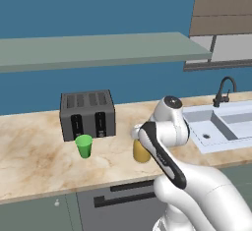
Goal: Place the pitcher and cup on the dining counter for serving.
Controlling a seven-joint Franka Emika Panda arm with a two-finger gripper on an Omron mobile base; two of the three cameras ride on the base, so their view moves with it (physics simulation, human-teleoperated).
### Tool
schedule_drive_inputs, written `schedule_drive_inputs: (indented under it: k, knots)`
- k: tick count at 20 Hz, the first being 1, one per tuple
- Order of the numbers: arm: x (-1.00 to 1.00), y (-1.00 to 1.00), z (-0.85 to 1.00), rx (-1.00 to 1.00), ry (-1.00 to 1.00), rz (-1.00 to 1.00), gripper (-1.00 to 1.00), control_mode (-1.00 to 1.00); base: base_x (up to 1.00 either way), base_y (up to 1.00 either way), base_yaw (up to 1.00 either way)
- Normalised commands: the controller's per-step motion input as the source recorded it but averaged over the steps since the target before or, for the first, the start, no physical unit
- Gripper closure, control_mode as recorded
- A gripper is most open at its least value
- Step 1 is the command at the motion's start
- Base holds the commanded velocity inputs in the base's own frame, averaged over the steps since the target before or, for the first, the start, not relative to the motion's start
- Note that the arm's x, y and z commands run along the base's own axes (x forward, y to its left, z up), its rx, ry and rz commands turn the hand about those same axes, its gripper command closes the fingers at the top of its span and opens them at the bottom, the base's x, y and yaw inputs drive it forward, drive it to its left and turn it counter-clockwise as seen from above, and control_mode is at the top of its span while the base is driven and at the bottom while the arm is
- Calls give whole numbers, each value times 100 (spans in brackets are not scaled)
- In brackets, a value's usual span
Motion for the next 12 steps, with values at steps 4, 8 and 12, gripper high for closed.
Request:
schedule_drive_inputs:
  k: [4,8,12]
  knots:
    - [2,0,0,0,0,0,-100,-100,0,0,0]
    - [0,5,0,0,-5,0,-100,-100,0,0,0]
    - [7,12,0,0,-3,0,-100,-100,0,0,0]
